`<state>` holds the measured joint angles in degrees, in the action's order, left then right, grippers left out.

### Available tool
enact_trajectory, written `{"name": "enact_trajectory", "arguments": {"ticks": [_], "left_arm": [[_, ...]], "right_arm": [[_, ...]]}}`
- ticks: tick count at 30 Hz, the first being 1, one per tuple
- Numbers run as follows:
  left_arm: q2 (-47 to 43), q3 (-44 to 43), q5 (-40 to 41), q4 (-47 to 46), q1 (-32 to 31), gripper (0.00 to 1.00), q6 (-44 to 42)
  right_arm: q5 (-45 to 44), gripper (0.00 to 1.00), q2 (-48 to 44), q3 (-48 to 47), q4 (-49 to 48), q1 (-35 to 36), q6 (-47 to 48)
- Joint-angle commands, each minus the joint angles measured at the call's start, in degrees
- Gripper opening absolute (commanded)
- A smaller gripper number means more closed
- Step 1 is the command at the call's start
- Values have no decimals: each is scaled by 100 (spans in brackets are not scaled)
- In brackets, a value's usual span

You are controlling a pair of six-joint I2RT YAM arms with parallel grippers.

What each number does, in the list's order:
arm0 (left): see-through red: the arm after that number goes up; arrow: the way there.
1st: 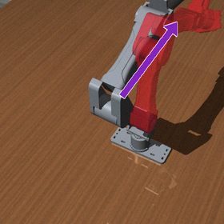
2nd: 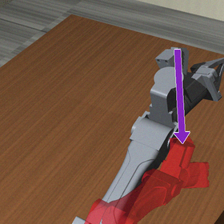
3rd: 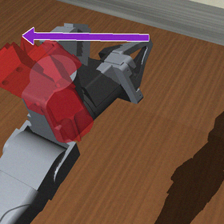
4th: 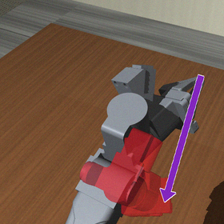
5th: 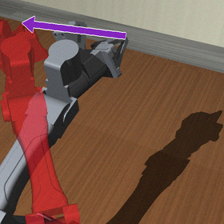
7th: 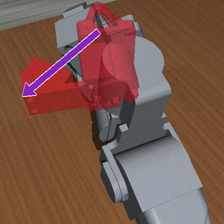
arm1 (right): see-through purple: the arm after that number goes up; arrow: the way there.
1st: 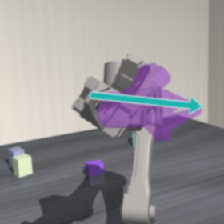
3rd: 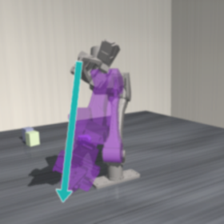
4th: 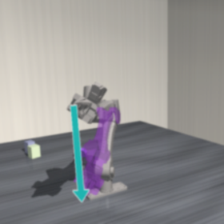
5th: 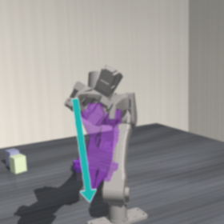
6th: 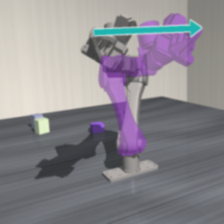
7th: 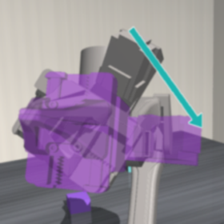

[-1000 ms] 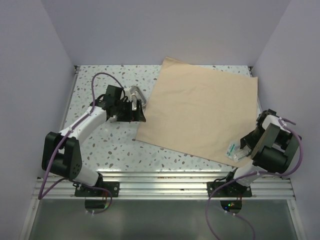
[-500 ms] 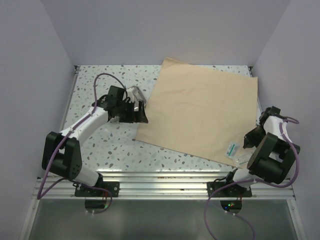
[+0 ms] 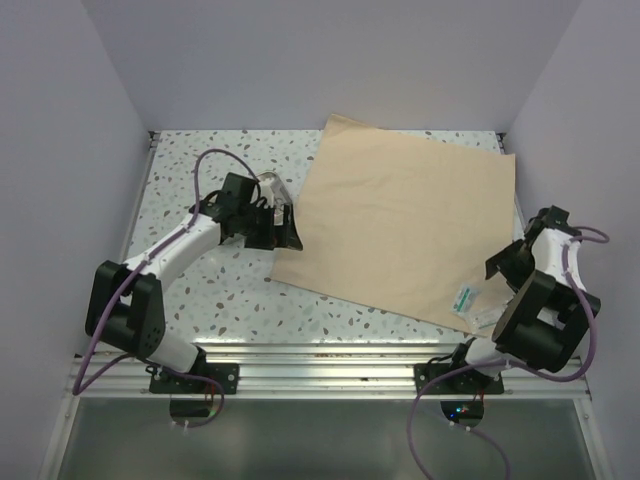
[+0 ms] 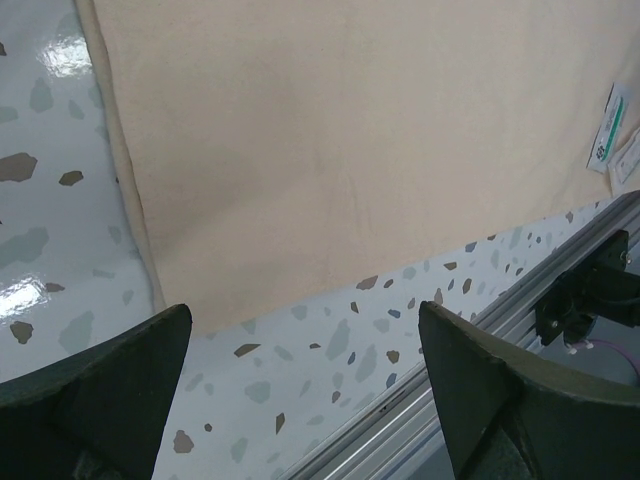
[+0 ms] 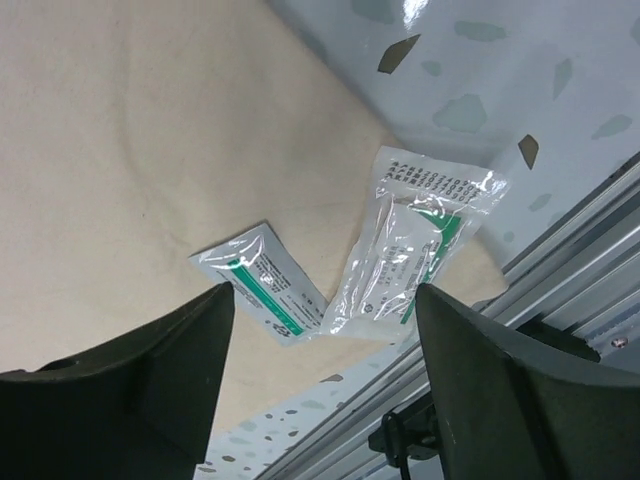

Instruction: Prepare the surgical pack

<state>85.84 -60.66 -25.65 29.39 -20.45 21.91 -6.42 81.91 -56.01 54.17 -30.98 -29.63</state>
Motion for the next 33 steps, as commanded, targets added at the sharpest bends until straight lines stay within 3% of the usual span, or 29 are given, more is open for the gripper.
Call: {"name": "enact_trajectory", "arguments": {"ticks": [1,11,20,33], "left_arm": [[125,-156,-151,40,-30,100,-11],[407,-332,-204,357,-30,100,-99],[547,-595,-116,541,-30,100,-126],[758,-877,-116,770,-30,100,-214]], "right_arm": [[-405,79,194,-279,111,-258,-131],[272,77,484,300,-547,-1576,387],[633,61,536,872,-1295,-1630,502],[870,47,607,934,-1664,-1622,520]]}}
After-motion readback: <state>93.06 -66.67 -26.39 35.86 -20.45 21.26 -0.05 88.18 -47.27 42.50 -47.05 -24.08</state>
